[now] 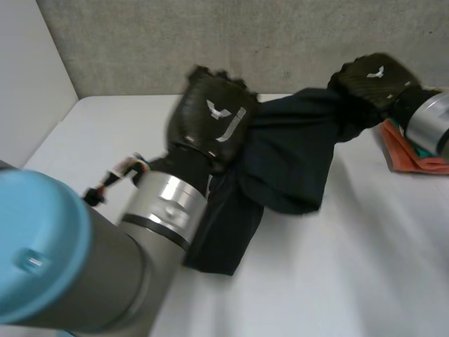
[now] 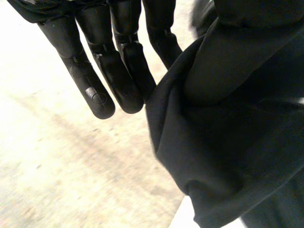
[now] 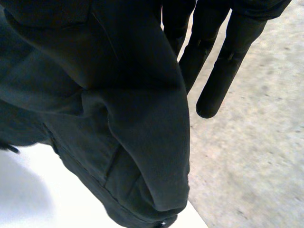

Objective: Fold the laundry.

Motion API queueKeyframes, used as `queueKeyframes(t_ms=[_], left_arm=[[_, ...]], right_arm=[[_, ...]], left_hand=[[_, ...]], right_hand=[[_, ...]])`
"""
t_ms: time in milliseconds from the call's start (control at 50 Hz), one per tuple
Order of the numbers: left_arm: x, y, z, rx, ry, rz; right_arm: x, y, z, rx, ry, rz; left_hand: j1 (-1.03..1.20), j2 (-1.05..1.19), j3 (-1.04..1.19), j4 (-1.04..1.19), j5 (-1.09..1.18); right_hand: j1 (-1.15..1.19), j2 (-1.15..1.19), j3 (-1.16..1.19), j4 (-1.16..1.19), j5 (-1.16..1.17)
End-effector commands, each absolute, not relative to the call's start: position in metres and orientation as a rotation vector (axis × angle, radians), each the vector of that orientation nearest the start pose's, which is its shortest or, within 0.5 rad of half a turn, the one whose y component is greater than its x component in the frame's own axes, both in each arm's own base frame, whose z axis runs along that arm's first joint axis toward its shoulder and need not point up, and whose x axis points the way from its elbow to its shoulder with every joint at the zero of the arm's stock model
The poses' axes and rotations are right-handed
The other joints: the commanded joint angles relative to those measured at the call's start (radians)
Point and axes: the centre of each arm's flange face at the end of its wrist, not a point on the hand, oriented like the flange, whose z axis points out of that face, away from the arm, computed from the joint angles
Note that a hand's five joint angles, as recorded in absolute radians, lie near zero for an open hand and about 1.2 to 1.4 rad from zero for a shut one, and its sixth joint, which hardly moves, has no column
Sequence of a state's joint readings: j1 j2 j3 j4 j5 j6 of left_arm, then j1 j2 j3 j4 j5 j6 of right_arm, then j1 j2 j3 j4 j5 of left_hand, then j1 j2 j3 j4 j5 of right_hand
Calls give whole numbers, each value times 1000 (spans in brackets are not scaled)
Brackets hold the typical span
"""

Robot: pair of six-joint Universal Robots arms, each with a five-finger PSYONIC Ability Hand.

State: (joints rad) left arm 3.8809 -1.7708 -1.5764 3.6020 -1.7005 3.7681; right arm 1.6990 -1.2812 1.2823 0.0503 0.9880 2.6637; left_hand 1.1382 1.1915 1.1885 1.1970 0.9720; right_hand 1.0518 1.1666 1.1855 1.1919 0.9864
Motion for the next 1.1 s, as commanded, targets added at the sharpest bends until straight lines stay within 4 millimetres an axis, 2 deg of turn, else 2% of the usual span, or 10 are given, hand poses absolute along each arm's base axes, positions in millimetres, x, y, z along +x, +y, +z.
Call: queueKeyframes(t_ms=[20, 100, 280, 320, 360, 380, 540, 660, 820, 1100], left_arm=[[-316, -209, 280, 940, 1779, -2522], [-308, -244, 246, 885, 1943, -2453], [-305, -310, 170, 881, 2150, -2268], [-301, -322, 154, 868, 2192, -2209], [-297, -325, 150, 870, 2208, -2175], [-294, -325, 154, 863, 2214, -2164], [-280, -290, 245, 777, 2055, -2343], [-263, -248, 281, 760, 1975, -2431], [-249, -205, 246, 836, 2098, -2317], [-284, -168, 170, 1141, 2353, -2049]], right_arm=[[229, -298, 312, -1081, 1903, -1966], [274, -268, 292, -1104, 1860, -1807], [327, -268, 194, -1160, 2083, -1599], [339, -263, 176, -1194, 2095, -1594], [341, -264, 173, -1177, 2109, -1634], [340, -266, 174, -1164, 2113, -1654], [318, -265, 248, -1043, 1984, -1940], [281, -265, 276, -982, 2035, -2020], [244, -258, 246, -933, 2266, -1808], [229, -256, 182, -677, 2295, -1488]], left_hand=[[258, 205, 208, 199, 250], [258, 205, 208, 199, 250], [258, 205, 208, 199, 250], [215, 162, 165, 156, 207], [-244, -297, -294, -303, -252], [-592, -646, -643, -651, -601], [-725, -778, -775, -784, -733], [-725, -778, -775, -784, -733], [-725, -778, -775, -784, -733], [-737, -790, -787, -796, -745]], right_hand=[[344, 230, 211, 204, 235], [344, 230, 211, 204, 235], [344, 230, 211, 204, 235], [-283, -398, -417, -423, -392], [-877, -992, -1011, -1017, -986], [-877, -992, -1011, -1017, -986], [-877, -992, -1011, -1017, -986], [-877, -992, -1011, -1017, -986], [-877, -992, -1011, -1017, -986], [-800, -914, -933, -940, -909]])
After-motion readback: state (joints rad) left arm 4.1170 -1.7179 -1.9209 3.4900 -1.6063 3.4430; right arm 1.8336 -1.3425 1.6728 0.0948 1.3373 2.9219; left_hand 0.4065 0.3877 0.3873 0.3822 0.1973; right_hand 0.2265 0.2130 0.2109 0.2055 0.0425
